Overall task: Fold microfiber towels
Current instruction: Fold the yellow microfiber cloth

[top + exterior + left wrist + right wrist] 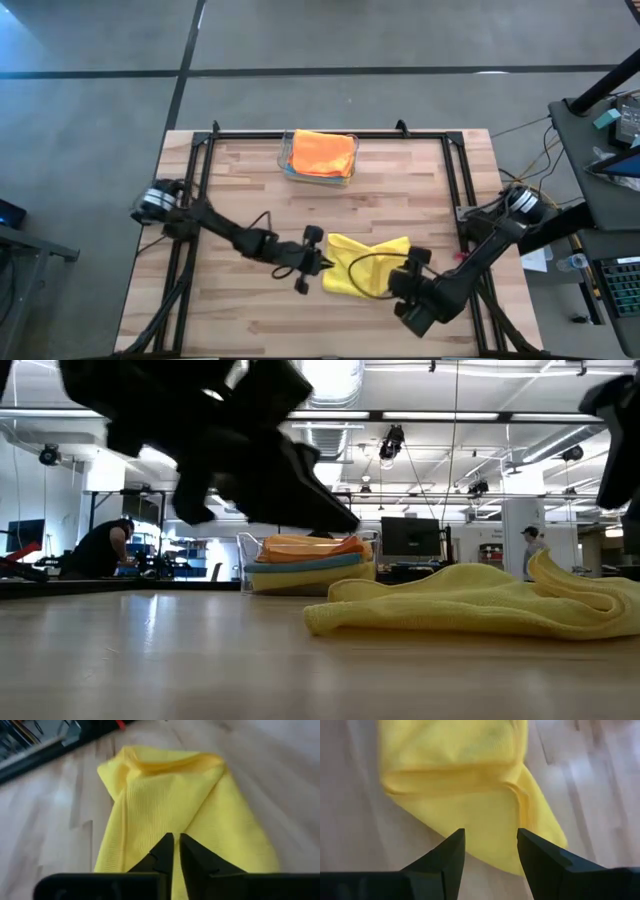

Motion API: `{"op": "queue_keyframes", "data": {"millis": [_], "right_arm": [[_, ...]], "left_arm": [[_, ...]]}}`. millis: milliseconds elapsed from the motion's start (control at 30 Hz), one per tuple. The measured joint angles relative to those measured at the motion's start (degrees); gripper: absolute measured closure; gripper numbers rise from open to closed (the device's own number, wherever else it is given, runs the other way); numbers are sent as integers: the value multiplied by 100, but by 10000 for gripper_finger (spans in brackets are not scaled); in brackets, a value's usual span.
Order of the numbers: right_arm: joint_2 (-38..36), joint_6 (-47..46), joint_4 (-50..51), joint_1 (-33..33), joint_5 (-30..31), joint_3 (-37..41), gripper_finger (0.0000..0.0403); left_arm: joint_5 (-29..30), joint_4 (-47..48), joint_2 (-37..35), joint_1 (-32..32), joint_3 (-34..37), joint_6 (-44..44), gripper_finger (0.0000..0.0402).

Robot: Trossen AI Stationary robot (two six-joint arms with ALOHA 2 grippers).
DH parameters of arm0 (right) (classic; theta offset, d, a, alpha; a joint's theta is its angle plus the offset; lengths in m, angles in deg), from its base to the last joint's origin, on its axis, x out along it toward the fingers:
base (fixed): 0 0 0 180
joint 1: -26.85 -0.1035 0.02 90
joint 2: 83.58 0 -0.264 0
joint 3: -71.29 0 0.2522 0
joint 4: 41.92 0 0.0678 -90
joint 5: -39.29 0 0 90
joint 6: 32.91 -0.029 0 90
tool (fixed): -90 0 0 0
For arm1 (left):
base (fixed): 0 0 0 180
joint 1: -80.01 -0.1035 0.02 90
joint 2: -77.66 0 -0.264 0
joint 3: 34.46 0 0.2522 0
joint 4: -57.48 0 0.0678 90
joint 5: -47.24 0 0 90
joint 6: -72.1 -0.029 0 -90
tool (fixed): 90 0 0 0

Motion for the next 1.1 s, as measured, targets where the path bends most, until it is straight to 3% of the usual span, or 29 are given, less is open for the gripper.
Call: {"op": "queue_keyframes", "data": {"millis": [300,500,800,967,1100], "right_arm": [[-891,314,-1529,-15,4,1345,232],[-1629,476,-2347,-2,164,2024,232],[-2198,538,-2859,-2,610,2535,232],[-2176,579,-2863,-2,613,2556,232],[-2137,592,-2867,-2,653,2556,232]], "left_arm": [[-375,21,935,-517,-846,-3,291],[-1240,29,1016,-792,-1139,110,246],[-1439,307,1018,-1169,-1292,147,232],[-831,236,1018,-1319,-1292,293,233],[-800,260,1018,-1365,-1292,267,233]]}}
